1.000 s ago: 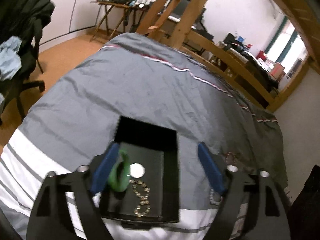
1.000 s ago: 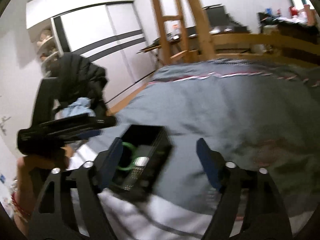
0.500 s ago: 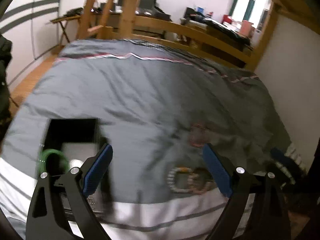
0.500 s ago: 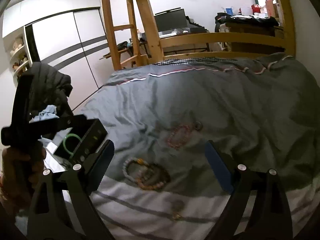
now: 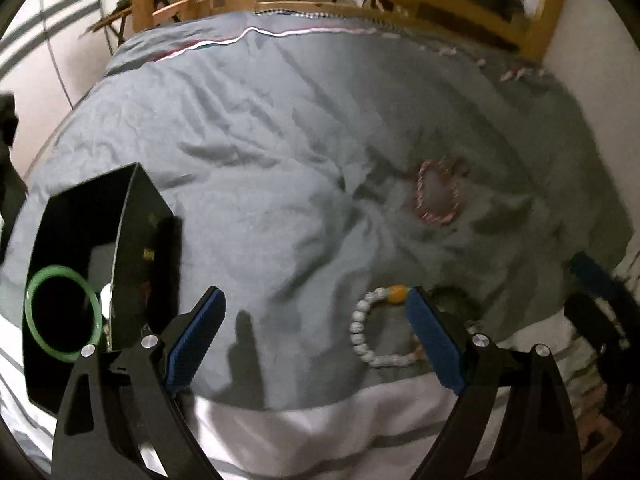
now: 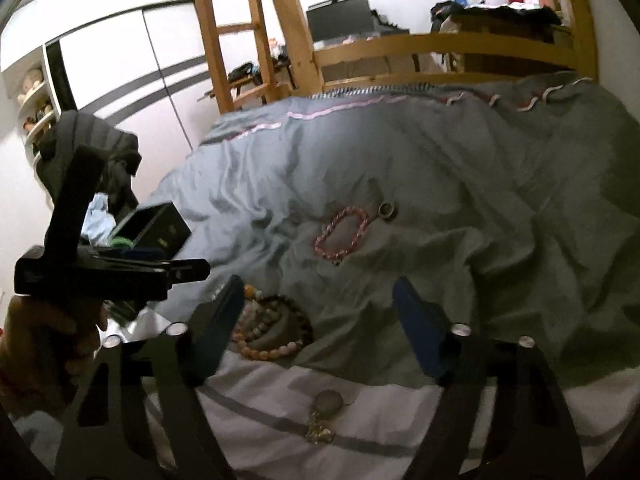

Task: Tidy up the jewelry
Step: 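Grasp the white orange-bead bracelet with the left tool while the right grasps the pink-brown bracelet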

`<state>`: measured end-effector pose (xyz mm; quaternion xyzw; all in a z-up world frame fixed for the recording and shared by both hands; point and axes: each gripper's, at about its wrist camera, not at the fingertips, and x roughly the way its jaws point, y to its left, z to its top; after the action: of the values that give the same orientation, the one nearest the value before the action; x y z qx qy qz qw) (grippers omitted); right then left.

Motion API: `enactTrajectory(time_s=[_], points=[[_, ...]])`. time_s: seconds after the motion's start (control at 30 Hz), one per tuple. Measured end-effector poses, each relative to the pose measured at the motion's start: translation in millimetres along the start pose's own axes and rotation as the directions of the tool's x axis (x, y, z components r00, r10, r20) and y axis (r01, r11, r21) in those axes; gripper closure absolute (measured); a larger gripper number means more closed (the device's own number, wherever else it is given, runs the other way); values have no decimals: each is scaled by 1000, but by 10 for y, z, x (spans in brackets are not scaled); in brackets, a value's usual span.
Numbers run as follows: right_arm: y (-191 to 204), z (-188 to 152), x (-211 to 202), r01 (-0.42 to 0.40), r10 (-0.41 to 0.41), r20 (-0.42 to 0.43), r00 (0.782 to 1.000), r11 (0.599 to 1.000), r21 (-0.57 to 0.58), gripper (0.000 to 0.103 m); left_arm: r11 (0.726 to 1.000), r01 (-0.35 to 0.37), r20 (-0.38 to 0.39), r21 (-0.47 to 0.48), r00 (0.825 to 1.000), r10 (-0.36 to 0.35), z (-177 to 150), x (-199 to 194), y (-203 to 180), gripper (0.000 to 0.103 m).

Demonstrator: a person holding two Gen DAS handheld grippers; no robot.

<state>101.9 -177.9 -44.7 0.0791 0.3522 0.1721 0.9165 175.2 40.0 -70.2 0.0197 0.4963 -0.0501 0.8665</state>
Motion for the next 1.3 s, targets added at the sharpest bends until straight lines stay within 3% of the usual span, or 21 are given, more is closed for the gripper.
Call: enactTrajectory(time_s=[0.17,0.37,0.47,0.6,0.67,0.77,1.03,1.3], points=[[109,-73,333,2,-6,-63,998,997,-73,42,983,-90,-22,157,995,95,-35,151,-211,16],[228,-220,759,34,-57,-169,984,990,-137,44,936,-185,-49,300,977,209,-126,378,-387,27],[287,-306,866,105,-149,-196,969,971,-216,62,945,-164,-56,284,981,188,-116,360,-362,43],[181,-262,788,146,-179,-175,968,972,-184,89,963,-141,-60,232,986,158,-97,313,-282,62],[119,-238,746,167,-193,-161,968,973,-160,94,964,-156,-49,217,984,170,-70,303,-246,83],[65,-188,635,194,-210,-112,971,971,-139,94,976,-131,-46,172,989,141,-51,258,-174,91],[52,-57,411,194,-195,1,981,976,-97,94,991,-73,30,110,997,70,37,90,-130,96],[103,10,290,173,-170,41,985,981,-83,94,995,-44,71,91,997,37,83,-25,-136,96]])
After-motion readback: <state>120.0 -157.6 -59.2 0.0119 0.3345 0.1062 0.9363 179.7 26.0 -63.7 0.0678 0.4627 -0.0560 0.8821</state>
